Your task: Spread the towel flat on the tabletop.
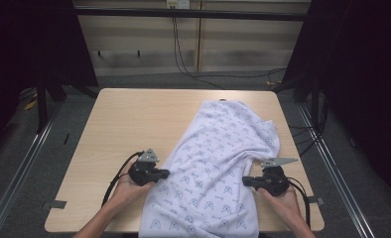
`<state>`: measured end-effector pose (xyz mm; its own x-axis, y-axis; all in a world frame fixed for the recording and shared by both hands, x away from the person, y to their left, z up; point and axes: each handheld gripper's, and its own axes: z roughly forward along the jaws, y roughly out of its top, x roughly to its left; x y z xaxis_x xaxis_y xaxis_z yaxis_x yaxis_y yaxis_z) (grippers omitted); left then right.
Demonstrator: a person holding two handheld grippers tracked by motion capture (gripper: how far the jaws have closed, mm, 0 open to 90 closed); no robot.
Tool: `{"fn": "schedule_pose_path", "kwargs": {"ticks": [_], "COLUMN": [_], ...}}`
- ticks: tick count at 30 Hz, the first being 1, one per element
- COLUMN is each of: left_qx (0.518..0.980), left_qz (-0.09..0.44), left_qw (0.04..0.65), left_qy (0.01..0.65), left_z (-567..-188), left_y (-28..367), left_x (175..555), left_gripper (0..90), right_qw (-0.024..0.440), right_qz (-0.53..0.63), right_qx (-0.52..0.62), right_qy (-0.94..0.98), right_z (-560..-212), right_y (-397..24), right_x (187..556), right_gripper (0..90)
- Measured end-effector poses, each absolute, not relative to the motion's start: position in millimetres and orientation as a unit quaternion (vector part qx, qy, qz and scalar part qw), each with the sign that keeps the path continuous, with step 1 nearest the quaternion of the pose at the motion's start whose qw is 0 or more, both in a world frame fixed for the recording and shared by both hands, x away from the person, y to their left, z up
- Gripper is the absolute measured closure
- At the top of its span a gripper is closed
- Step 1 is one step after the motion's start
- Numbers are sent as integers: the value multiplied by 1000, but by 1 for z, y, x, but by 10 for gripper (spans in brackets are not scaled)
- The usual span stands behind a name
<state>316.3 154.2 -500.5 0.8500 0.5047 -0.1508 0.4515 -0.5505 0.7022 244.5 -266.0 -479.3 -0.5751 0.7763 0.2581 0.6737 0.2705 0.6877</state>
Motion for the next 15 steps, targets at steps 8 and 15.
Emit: {"fn": "schedule_pose_path", "kwargs": {"ticks": [8, 15], "left_qx": [874, 893], "left_qz": [-7, -51], "left_qw": [390, 370], "left_qy": [290, 252], "left_z": [-499, -493], "left_y": [185, 189], "left_x": [272, 219], "left_gripper": [887, 887], "right_qw": [81, 68], "right_qz": [393, 379], "right_qx": [471, 455], "right_qy": [786, 803], "right_z": [-474, -465], "right_y": [-303, -298], "right_x": [191, 164], "right_gripper": [884, 836]}}
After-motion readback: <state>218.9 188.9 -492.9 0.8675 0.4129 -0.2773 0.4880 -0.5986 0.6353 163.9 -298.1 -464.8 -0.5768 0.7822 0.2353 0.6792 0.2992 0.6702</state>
